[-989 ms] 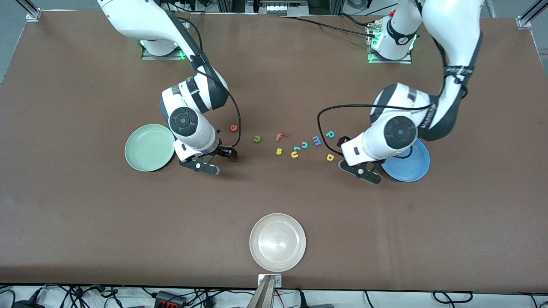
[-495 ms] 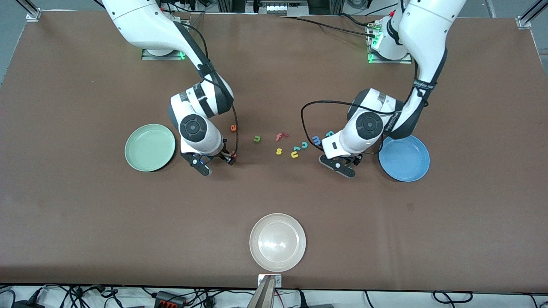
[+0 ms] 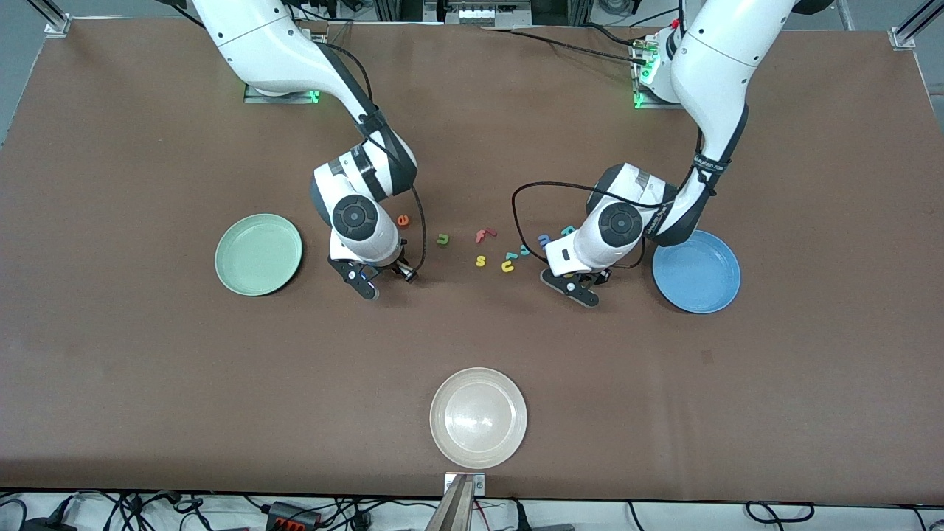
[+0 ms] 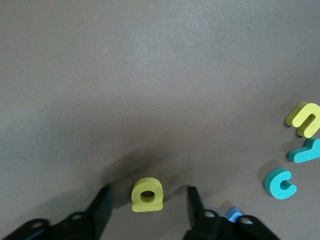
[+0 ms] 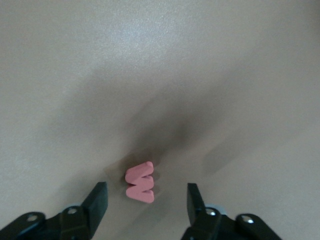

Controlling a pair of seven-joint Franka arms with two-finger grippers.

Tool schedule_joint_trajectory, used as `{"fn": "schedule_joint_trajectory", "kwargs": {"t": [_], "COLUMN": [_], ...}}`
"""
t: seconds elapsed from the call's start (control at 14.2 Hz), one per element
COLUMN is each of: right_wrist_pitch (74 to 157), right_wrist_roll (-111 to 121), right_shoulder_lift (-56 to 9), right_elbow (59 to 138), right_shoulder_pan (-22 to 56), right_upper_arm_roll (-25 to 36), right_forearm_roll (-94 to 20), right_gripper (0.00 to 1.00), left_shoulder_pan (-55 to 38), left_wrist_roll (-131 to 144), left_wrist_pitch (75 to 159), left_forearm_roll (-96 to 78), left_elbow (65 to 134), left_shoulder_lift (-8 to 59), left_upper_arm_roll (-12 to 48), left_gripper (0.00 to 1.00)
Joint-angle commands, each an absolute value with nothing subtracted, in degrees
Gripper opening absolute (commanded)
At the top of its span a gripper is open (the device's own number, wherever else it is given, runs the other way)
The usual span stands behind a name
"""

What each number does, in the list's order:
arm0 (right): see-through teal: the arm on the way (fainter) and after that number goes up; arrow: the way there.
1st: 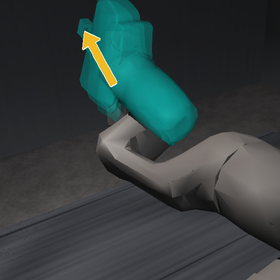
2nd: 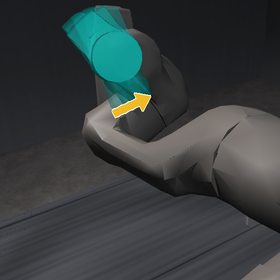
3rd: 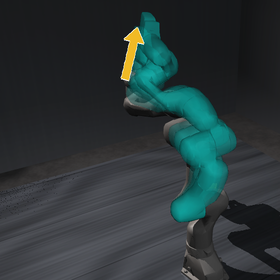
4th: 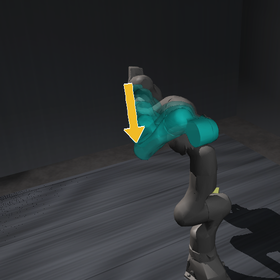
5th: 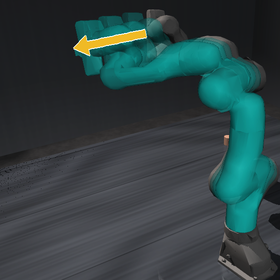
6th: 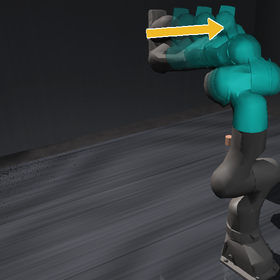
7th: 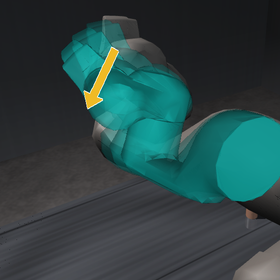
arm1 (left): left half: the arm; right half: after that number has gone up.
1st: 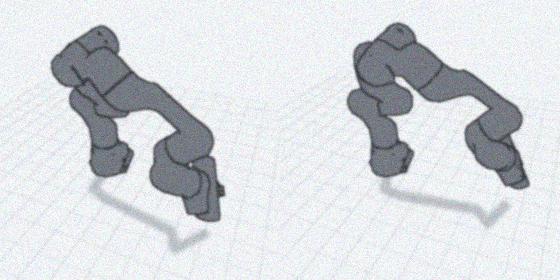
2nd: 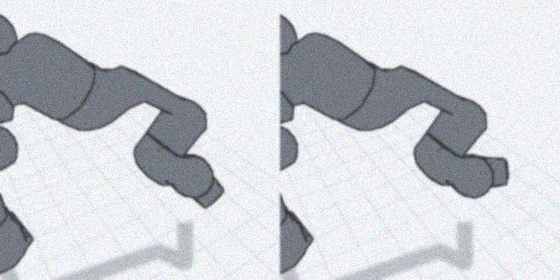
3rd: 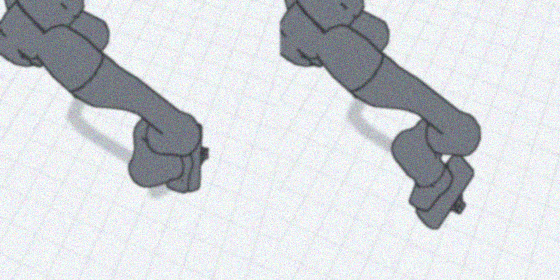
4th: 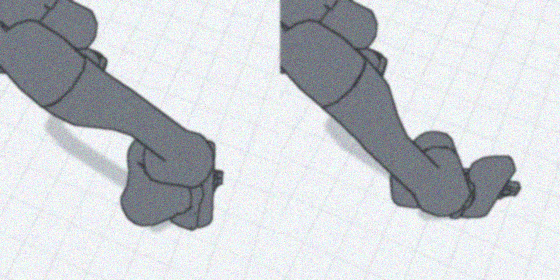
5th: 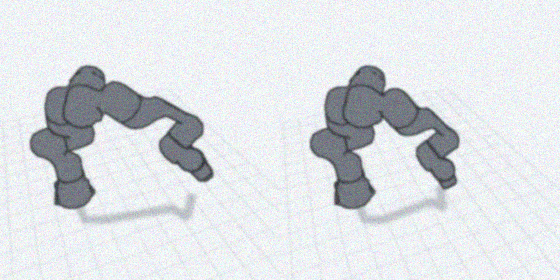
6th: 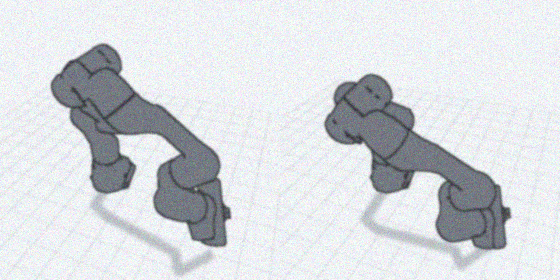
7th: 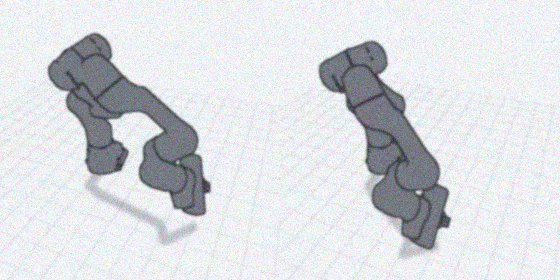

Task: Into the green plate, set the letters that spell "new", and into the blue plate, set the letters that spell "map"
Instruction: 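Place the m on the green plate while the left gripper places the a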

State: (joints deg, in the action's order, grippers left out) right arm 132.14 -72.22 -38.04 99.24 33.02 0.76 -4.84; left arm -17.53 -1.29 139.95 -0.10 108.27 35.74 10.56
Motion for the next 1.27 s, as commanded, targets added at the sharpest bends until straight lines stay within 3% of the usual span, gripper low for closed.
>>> {"fn": "schedule_joint_trajectory", "kwargs": {"t": [0.0, 0.14, 0.64, 0.78, 1.06, 1.2], "right_wrist_pitch": [132.4, 133.8, 135.2, 135.2, 135.1, 134.9], "right_wrist_roll": [-73.5, -73.5, -73.4, -73.4, -72.5, -71.1], "right_shoulder_lift": [-38.6, -38.8, -40.0, -40.0, -40.0, -39.9], "right_elbow": [98.5, 98.5, 98.7, 98.7, 98.7, 98.8], "right_shoulder_pan": [33.4, 33.5, 34.0, 34.2, 34.2, 33.9], "right_upper_arm_roll": [1.4, 1.4, 1.4, 1.4, 1.4, 1.4], "right_forearm_roll": [-4.9, -4.7, -4.5, -4.5, -4.5, -4.4], "right_gripper": [0.69, 0.68, 0.66, 0.59, 0.25, 0.16], "left_shoulder_pan": [-18.2, -18.2, -13.3, -8.1, 0.2, 3.1], "left_wrist_roll": [-1.6, -1.7, -1.9, -7.7, -14.0, -19.1], "left_wrist_pitch": [140.3, 139.8, 122.0, 119.3, 120.3, 123.6], "left_forearm_roll": [1.1, 1.3, 6.9, 10.5, 10.7, 10.7], "left_elbow": [108.6, 108.9, 105.0, 104.2, 105.8, 107.3], "left_shoulder_lift": [35.1, 34.6, 26.3, 25.7, 27.3, 28.6], "left_upper_arm_roll": [10.1, 10.1, 8.7, 9.1, 9.1, 9.2], "left_gripper": [0.27, 0.12, 0.12, 0.11, 0.14, 0.14]}}
